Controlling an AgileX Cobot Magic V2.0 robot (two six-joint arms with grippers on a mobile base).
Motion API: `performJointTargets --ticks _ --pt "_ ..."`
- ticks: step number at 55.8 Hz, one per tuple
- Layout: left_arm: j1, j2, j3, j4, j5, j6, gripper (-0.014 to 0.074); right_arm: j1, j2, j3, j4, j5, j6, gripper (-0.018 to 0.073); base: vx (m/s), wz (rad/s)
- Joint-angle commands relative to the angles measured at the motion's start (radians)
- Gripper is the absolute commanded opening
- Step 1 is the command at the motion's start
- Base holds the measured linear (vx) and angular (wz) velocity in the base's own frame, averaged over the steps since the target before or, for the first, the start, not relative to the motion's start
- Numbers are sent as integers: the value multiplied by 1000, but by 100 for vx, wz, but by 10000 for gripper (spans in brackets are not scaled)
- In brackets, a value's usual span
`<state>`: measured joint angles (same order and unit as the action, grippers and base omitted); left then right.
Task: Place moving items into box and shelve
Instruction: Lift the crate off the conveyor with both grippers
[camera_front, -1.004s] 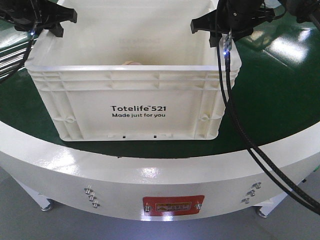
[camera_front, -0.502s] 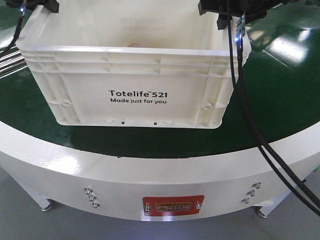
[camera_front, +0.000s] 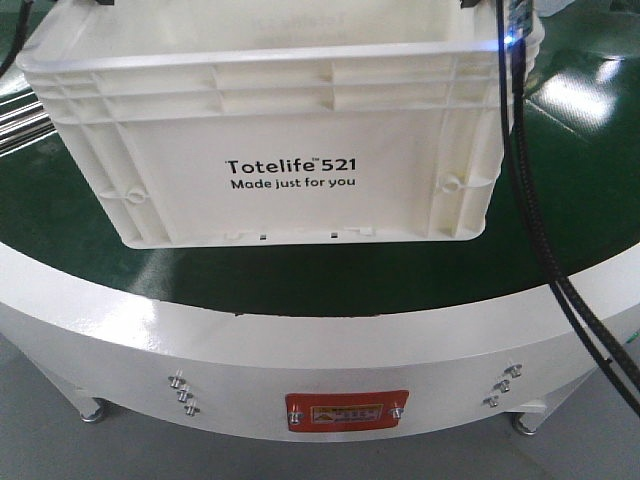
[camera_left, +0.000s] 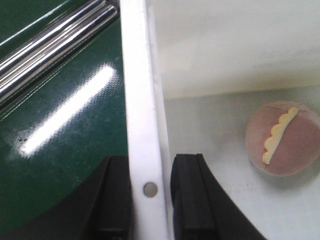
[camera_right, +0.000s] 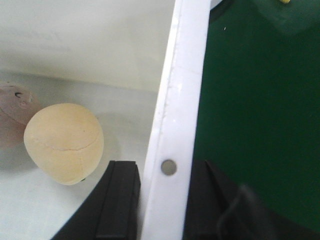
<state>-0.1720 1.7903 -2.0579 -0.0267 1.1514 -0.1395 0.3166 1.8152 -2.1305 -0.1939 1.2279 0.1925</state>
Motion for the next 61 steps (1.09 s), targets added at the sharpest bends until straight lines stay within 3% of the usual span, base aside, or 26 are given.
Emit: performJointTargets --ticks 1,31,61 --pt "9 -87 -45 110 -122 20 -1 -11 -96 -36 -128 -126 -17 -8 0 0" --pt "9 -136 -45 144 -160 20 -1 -11 -114 -36 -129 -110 -18 -4 0 0" --pt "9 -136 -45 146 -198 -11 -1 -11 -113 -35 -195 -135 -18 -4 0 0"
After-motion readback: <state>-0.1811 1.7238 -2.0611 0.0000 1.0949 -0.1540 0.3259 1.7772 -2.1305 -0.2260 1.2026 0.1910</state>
